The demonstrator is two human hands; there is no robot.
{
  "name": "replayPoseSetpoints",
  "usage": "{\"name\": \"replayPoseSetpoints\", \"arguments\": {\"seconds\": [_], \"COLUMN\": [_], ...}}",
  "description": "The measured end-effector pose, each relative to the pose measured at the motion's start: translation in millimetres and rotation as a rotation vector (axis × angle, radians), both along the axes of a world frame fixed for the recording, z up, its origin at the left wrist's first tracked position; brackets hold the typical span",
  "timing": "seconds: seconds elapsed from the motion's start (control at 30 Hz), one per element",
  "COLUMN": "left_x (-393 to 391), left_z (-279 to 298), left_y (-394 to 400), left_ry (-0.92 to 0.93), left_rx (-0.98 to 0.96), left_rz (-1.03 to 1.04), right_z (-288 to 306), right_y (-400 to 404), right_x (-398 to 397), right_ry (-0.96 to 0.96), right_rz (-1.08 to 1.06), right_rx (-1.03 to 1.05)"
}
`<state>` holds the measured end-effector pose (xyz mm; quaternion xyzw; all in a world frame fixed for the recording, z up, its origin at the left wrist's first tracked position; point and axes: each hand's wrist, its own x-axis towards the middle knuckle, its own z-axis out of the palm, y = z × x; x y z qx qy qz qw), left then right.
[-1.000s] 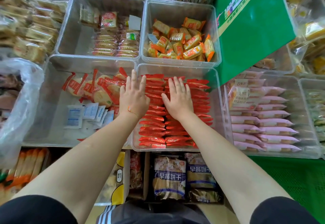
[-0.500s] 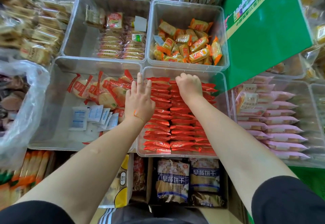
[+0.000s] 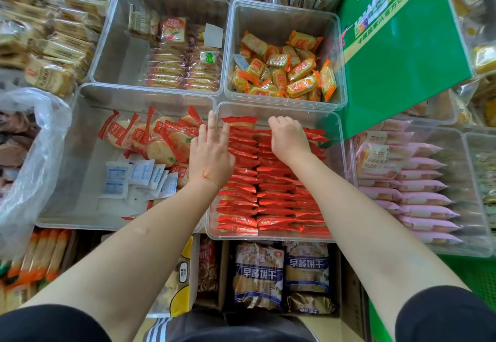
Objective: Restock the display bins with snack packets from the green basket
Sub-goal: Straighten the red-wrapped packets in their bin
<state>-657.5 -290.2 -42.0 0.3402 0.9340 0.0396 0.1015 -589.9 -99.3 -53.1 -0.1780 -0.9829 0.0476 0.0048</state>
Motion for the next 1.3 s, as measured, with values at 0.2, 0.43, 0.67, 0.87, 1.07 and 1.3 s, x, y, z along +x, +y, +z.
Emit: {"name": "replayPoseSetpoints", "arguments": {"seconds": [0.2, 0.43, 0.67, 0.87, 1.07, 1.3], "left_x": [-0.7, -0.7, -0.7, -1.2, -0.9, -2.3], "left_z": [-0.8, -2.6, -1.4, -0.1, -1.5, -3.5], "left_y": [-0.6, -0.6, -0.3, 0.0, -0.3, -3.7], "left_ry": [0.001, -0.009, -0.018, -0.012, -0.030, -0.134], "left_rx": [0.003, 0.012, 0.006, 0.004, 0.031, 0.231], "left_rz": [-0.001, 0.003, -0.001, -0.005, 0.010, 0.073], "right_z": [10.4, 4.0, 12.6, 15.3, -2.7, -22.0], "right_y": [13.0, 17.3, 12.0, 8.2, -37.2, -48.1], "right_x": [-4.0, -5.0, -13.0, -2.9, 17.5, 25.5], "right_ry": [-0.134, -0.141, -0.110, -0.135, 0.084, -0.069], "right_rz": [-0.024, -0.039, -0.106, -0.092, -0.121, -0.228], "right_rx": [0.043, 0.096, 0.109, 0.115, -0.090, -0.188]}}
